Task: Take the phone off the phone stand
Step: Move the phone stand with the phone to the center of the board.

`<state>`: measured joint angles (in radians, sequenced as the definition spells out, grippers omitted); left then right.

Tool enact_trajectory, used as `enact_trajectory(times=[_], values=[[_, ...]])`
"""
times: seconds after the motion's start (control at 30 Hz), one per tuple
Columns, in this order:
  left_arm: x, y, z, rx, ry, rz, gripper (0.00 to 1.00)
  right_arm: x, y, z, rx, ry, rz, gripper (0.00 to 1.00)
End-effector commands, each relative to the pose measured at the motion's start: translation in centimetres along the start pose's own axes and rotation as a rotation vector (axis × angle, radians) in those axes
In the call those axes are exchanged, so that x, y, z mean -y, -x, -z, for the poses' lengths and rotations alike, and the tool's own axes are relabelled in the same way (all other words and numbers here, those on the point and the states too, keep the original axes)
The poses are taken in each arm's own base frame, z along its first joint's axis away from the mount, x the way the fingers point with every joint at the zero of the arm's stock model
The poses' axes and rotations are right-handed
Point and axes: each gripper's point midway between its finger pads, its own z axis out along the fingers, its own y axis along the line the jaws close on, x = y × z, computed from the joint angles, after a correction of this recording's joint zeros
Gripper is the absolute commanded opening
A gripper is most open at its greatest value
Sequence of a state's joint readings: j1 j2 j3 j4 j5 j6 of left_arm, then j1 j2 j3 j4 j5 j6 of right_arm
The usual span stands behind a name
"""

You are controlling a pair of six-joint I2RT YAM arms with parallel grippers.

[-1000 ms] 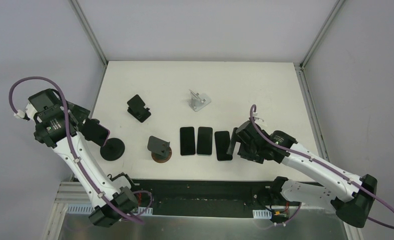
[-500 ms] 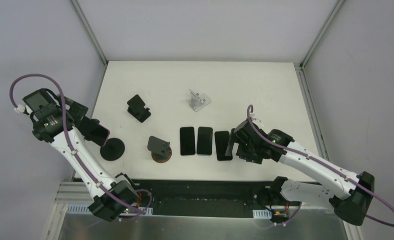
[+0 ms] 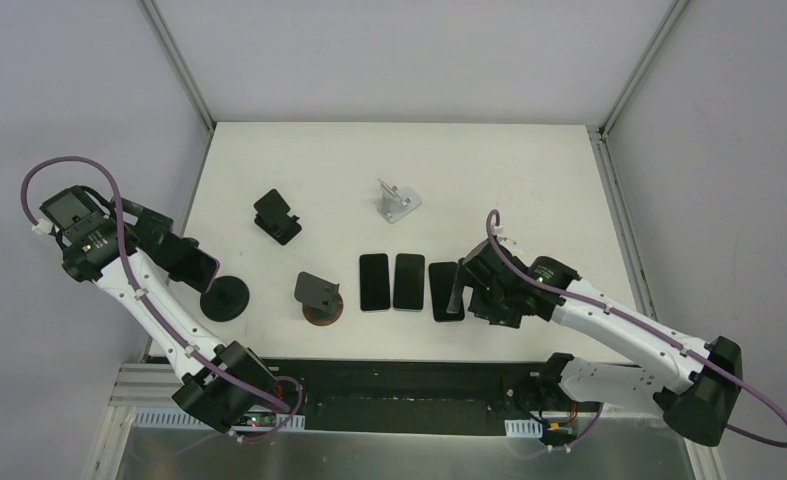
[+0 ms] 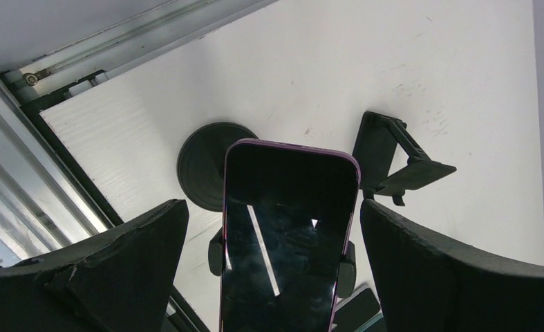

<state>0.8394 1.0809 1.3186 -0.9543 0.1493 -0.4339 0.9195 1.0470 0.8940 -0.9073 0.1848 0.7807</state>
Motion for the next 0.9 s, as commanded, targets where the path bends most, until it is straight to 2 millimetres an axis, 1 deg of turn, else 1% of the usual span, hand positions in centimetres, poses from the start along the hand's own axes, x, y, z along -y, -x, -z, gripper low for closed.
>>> enact_trajectory(times=[0.0, 0.13, 0.27, 0.5, 0.67, 0.87], values=[[0.7, 0.5, -0.9, 0.009, -0.054, 0.003, 0.99, -1.0, 0.3, 0.3, -0.007, 0.025, -0.003, 0.99], [1.2, 0.4, -1.7, 0.007, -0.097, 0.008, 0.99, -1.3, 0.2, 0.2, -0.019, 0.026, 0.002, 0.99], [1.2, 0.1, -2.5, -0.003, -0.106, 0.006, 0.99, -1.4, 0.2, 0.1, -0.026, 0.023, 0.004, 0.99], [1.5, -0.2, -3.4, -0.031, -0.132, 0.022, 0.99, -1.4, 0.0, 0.0, -0.035, 0.021, 0.000, 0.99], [2.2, -0.6, -3.7, -0.051, -0.173, 0.030, 0.99, -1.5, 0.0, 0.0, -0.037, 0.022, -0.004, 0.99], [3.0, -1.1, -3.6, -0.067, -0.222, 0.042, 0.97, -1.5, -0.5, -0.2, -0.050, 0.031, -0.026, 0.99]])
